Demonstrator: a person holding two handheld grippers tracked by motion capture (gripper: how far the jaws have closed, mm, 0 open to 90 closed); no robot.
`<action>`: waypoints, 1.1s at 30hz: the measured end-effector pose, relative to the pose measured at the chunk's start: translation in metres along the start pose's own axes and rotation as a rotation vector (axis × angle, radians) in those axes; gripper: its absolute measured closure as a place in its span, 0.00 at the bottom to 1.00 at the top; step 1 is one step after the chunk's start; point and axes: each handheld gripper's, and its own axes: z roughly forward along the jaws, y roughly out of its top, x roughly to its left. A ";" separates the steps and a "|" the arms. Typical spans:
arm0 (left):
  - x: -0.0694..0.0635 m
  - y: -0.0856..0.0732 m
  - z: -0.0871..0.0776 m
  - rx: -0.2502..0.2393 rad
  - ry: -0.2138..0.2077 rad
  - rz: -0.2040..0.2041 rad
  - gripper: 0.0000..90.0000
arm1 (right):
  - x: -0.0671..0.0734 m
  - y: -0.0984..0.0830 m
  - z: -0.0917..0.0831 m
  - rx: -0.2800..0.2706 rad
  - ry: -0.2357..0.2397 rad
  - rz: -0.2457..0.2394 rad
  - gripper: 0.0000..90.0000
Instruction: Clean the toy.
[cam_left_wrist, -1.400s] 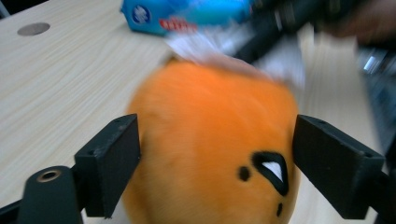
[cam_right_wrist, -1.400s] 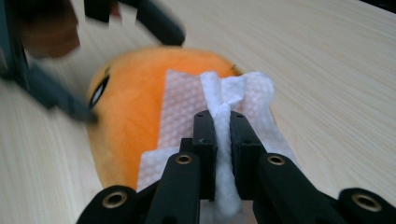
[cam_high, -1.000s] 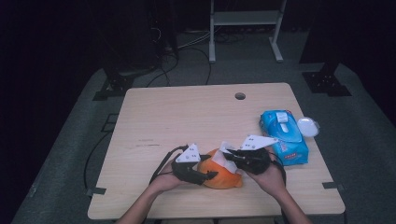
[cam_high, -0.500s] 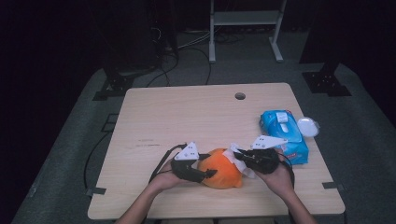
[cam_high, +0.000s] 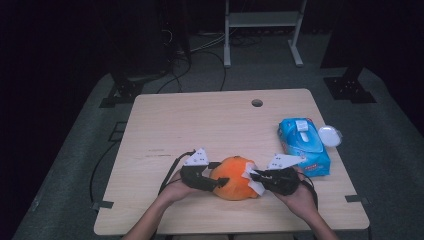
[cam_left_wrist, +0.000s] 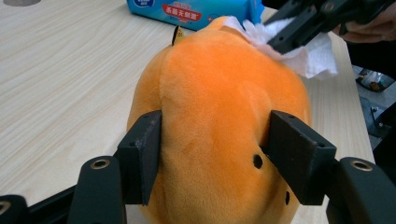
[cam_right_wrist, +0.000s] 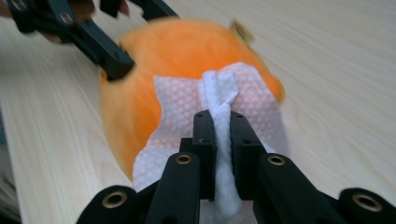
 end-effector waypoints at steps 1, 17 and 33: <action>0.000 0.000 0.000 -0.002 0.004 -0.006 0.40 | -0.001 -0.003 -0.001 0.009 -0.006 0.000 0.91; 0.004 -0.001 0.000 0.000 0.003 -0.035 0.39 | 0.008 -0.002 -0.003 0.031 -0.011 -0.051 0.91; 0.000 0.013 -0.006 -0.001 0.010 -0.041 0.24 | 0.011 0.009 0.005 0.008 -0.065 -0.076 0.90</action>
